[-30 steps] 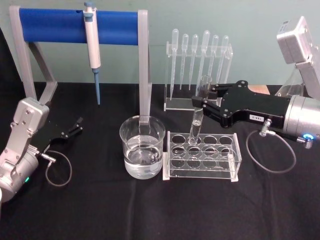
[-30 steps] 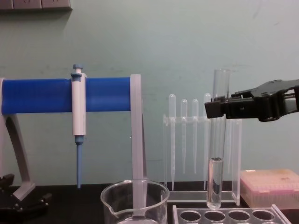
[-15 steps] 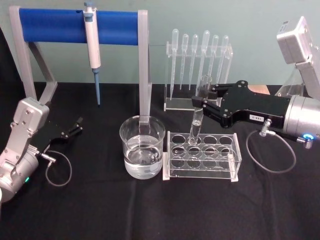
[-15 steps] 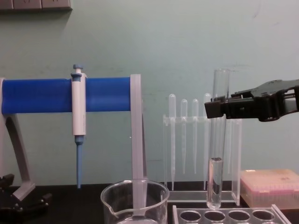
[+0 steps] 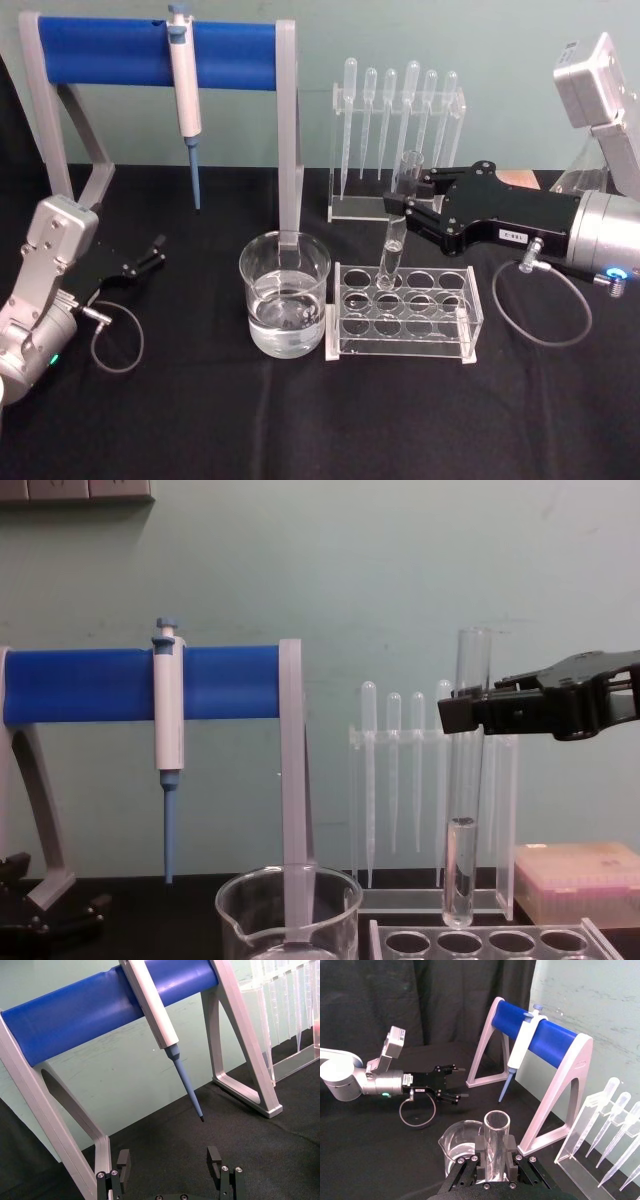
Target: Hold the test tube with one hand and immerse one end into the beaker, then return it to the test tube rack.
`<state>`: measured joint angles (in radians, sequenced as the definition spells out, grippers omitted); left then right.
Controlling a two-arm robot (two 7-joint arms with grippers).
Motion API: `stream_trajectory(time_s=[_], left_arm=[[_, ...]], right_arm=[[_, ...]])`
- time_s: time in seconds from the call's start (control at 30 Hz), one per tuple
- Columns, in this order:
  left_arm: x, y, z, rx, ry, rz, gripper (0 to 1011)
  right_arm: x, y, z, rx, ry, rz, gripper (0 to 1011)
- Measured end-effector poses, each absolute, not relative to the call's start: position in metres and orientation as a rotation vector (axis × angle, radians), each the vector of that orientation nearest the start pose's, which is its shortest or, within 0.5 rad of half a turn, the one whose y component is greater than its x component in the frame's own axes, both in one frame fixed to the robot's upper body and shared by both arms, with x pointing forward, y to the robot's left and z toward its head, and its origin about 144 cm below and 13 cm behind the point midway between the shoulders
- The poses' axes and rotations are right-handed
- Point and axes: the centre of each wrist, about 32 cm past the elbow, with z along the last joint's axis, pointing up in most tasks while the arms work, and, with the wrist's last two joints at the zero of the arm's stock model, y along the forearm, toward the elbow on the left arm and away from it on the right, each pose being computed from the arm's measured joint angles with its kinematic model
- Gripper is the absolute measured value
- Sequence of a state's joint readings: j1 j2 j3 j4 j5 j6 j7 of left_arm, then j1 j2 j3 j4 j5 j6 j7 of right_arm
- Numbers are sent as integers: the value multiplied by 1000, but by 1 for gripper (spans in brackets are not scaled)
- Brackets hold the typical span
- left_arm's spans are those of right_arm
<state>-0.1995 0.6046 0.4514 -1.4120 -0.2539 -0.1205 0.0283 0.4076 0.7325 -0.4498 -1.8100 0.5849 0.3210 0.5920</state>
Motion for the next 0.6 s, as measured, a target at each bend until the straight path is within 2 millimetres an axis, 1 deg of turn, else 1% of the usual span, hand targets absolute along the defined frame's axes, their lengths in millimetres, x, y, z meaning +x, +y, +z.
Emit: stream_trajectory(time_s=[0.6], left_arm=[[489,310,1140,304,-285,1248,1000]], right_arm=[[501,-273,1315,-234,-121,-540,239]])
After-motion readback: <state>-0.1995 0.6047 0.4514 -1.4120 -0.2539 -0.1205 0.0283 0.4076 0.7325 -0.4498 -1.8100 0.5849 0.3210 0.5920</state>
